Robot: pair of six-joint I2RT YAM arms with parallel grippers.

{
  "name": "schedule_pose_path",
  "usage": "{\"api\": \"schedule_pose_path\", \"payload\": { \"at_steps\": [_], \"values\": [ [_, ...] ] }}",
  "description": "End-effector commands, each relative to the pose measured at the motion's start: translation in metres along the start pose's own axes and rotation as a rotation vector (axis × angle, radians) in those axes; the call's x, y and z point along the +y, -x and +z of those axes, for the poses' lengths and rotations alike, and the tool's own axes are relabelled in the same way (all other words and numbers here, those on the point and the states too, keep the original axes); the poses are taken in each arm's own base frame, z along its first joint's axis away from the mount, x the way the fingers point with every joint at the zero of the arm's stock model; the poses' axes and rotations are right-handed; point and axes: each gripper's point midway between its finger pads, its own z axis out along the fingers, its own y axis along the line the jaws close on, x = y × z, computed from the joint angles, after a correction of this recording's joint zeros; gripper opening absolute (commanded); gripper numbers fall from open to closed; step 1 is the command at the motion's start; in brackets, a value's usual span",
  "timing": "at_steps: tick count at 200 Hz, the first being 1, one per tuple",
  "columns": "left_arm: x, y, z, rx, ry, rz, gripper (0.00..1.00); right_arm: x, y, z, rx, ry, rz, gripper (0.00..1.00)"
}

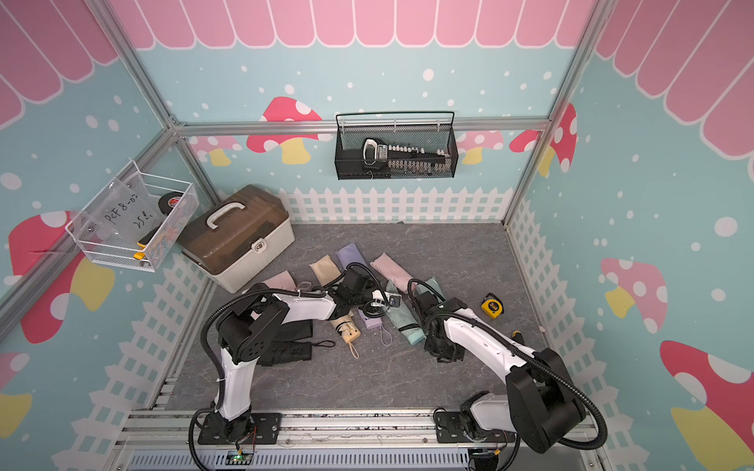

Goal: Take umbrellas out of sleeves
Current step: Take out the umbrella from the umbrella sleeve, then place the umbrella sleeve at the center of the board, then place the umbrella at the center of the board.

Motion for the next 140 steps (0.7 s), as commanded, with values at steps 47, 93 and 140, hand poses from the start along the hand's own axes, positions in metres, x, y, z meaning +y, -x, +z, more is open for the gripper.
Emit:
{"api": "schedule_pose_path", "payload": {
  "at_steps": [47, 93, 140],
  "values": [
    [0.022, -0.048, 0.005, 0.231, 0.087, 0.2, 0.0, -0.06, -0.016, -0.016, 0.101, -0.285, -0.012, 0.23],
    [0.044, -0.068, -0.005, 0.277, 0.118, 0.192, 0.0, -0.069, -0.012, -0.017, 0.095, -0.311, -0.018, 0.21],
    [0.045, -0.047, -0.007, 0.218, 0.119, 0.174, 0.0, -0.054, -0.014, -0.009, 0.103, -0.213, -0.062, 0.22]
  ]
}}
